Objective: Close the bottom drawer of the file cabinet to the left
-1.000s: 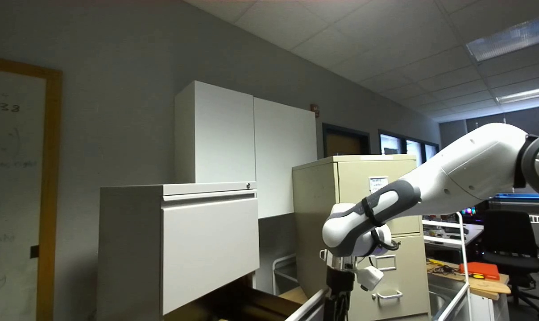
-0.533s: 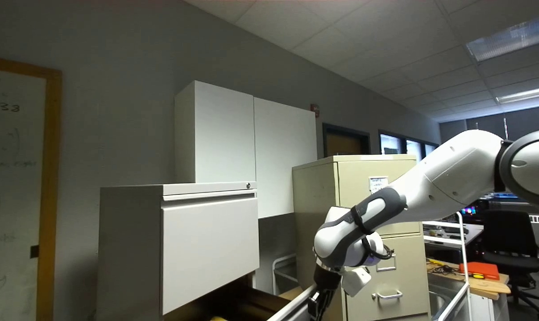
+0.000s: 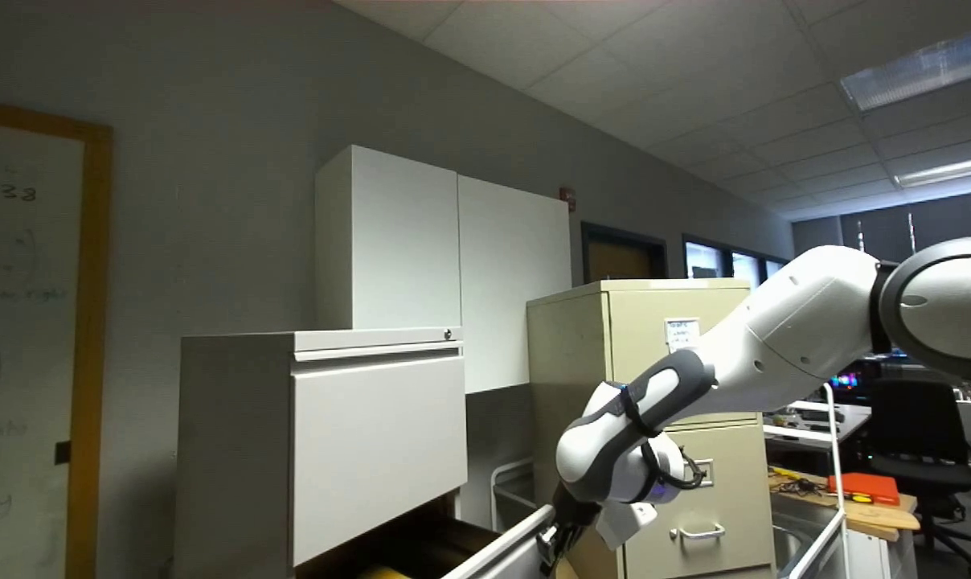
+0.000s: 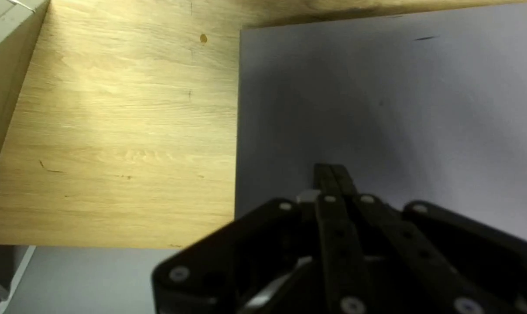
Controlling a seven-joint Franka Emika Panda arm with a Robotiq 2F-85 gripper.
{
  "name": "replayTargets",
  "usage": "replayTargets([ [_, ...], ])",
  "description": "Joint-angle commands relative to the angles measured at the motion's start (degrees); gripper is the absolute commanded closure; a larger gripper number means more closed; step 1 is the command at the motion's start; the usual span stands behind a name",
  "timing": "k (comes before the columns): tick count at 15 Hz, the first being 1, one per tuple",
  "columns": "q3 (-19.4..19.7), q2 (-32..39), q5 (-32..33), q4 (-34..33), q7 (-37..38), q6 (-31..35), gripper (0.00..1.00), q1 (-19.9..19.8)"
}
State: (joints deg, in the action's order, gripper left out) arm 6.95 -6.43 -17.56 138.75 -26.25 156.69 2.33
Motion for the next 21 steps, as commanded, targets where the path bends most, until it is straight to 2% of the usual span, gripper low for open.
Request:
replayTargets([
  [1, -0.1, 2.1, -5.0, -3.7, -1.9, 4.4, 1.0, 1.6],
  [7, 0.1, 4.9, -15.3, -9.6, -8.7, 4.6, 1.0, 2.9],
  [12, -0.1, 9.3, -23.3, -19.0, -15.2, 3.1, 1.0, 3.2],
  [16, -0.6, 14.7, -26.3, -25.8, -18.2, 0.3, 1.0, 2.4],
  [21, -0.7, 22.1, -26.1, -35.3, -18.0, -2.5, 1.0, 1.8],
])
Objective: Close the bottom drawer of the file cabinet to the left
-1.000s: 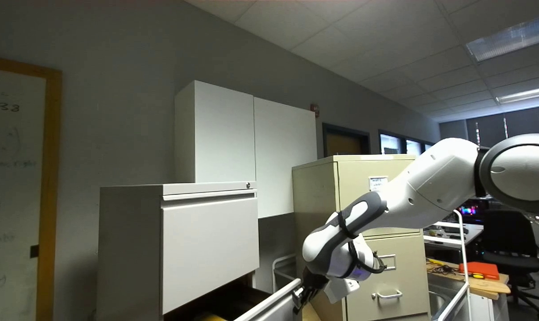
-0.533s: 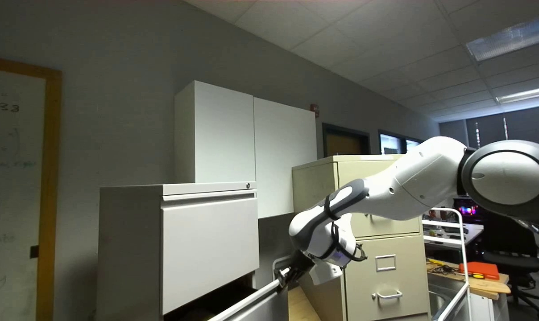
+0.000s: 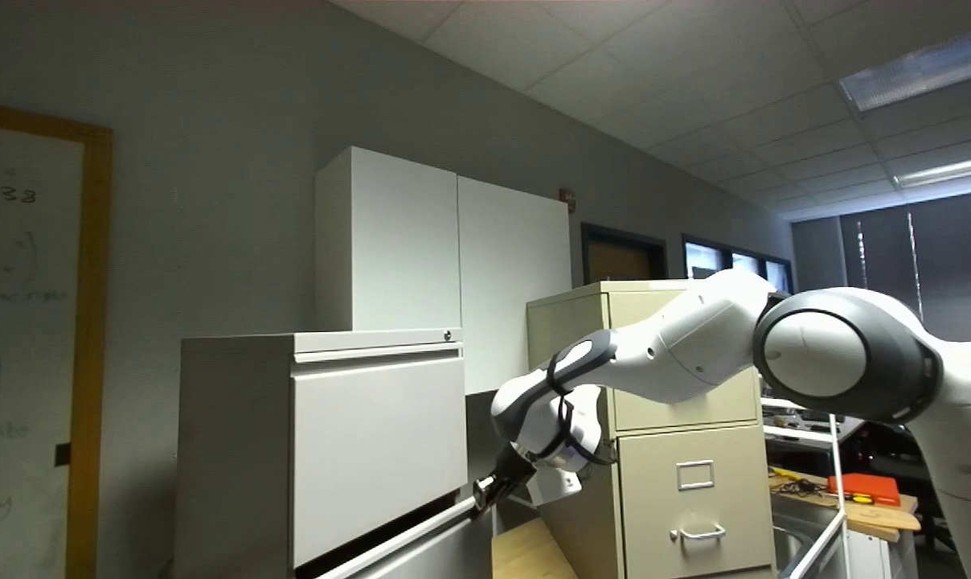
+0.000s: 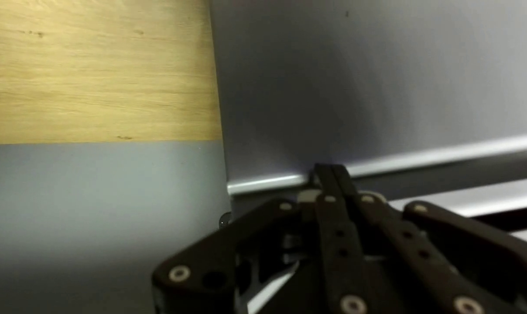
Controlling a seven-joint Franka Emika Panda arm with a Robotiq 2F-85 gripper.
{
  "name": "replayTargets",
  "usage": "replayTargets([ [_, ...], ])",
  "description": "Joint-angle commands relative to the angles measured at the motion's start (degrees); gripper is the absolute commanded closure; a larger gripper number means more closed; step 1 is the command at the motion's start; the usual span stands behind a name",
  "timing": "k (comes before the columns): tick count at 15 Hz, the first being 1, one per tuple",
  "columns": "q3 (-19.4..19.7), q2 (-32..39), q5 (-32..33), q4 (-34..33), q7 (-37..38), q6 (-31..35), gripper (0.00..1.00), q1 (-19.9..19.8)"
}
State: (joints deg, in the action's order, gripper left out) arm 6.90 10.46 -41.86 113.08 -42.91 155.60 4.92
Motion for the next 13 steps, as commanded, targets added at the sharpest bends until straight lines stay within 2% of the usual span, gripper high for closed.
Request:
replayTargets([
  [1, -0.7, 6.6, -1.5, -11.5, -1.0, -2.0, 1.0, -0.8],
  [7, -0.4, 13.7, 0.5, -21.9, 0.2, -5.3, 1.0, -0.6],
  [8, -5.4, 14.5, 4.0, -23.2, 2.2, -5.0, 1.0, -5.1],
  [13, -9.4, 16.2, 10.8, -26.8, 4.0, -10.3, 1.0, -9.1],
])
